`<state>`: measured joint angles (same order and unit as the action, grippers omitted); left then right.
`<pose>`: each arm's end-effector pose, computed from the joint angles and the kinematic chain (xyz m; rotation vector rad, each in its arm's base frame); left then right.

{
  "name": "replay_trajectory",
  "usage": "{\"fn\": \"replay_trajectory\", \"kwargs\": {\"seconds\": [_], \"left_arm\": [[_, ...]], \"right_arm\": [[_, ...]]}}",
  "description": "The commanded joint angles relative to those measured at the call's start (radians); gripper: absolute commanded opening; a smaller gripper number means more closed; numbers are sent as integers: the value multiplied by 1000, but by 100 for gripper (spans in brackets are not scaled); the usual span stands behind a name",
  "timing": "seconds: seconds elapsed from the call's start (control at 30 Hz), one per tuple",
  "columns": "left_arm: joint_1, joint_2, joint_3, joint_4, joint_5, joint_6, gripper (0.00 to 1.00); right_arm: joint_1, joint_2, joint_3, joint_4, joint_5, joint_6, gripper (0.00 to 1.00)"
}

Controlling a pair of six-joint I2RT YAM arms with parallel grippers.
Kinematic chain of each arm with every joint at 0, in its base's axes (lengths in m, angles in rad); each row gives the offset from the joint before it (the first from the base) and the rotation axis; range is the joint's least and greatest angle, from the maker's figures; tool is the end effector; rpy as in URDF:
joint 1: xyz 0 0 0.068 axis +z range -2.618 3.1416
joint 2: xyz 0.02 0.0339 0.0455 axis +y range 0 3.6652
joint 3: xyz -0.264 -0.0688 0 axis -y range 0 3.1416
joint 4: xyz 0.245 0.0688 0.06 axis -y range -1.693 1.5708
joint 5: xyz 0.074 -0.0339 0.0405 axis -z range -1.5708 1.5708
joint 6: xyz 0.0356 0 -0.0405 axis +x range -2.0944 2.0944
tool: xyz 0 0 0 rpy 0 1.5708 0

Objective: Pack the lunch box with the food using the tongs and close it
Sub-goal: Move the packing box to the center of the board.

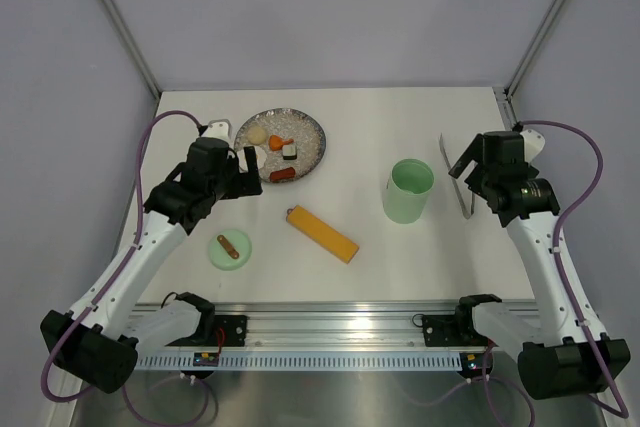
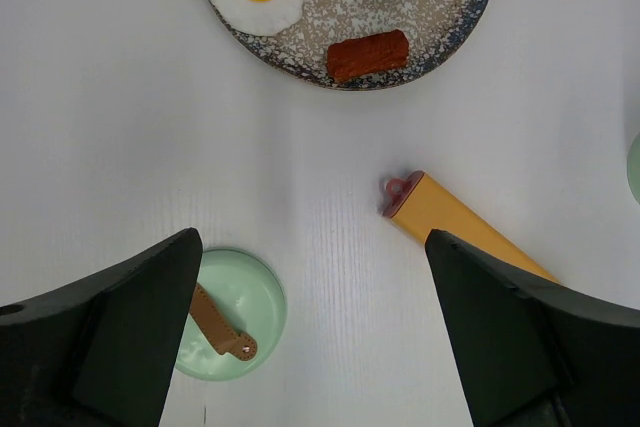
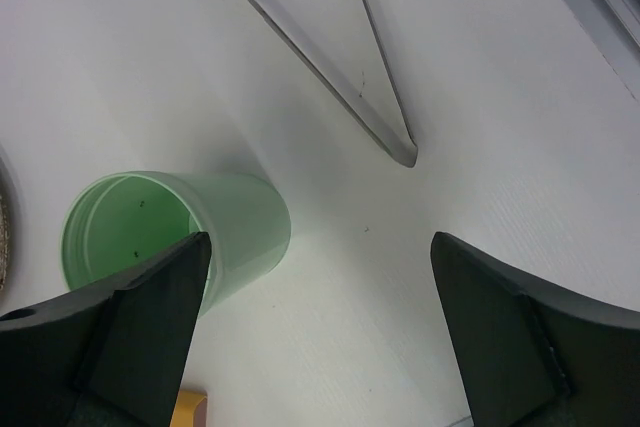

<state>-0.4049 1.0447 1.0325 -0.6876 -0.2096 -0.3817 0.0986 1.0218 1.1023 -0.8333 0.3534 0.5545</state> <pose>0.2018 -0.0784 0.3287 -0.0842 2.2572 -0.1831 0.2002 0.0074 0.3448 0.6815 2.1633 -0.0680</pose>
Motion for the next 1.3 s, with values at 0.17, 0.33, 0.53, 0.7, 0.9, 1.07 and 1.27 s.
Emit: {"fn": "replay_trajectory", "kwargs": {"seconds": [0.17, 0.33, 0.53, 0.7, 0.9, 1.07, 1.27], "left_arm": [[-3, -11, 32, 17, 3, 12, 99], [-3, -15, 32, 11, 6, 15, 99], [-3, -15, 28, 14, 18, 14, 99], [-3, -3, 38, 16, 32, 14, 99], [-3, 0, 40, 14, 26, 21, 99], [-5, 6, 44, 13, 19, 26, 99], [-5, 15, 47, 14, 22, 21, 99]], "right_arm": [[-5, -34, -16, 36, -34, -8, 99], [-5, -40, -38, 66, -120, -42, 100], [-5, 10, -51, 27, -104, -18, 100], [-5, 98, -81, -27, -33, 76, 100], [-5, 136, -197, 72, -125, 133, 100], [-5, 179, -228, 148, -162, 133, 100], [-5, 239, -248, 255, -263, 148, 99]]}}
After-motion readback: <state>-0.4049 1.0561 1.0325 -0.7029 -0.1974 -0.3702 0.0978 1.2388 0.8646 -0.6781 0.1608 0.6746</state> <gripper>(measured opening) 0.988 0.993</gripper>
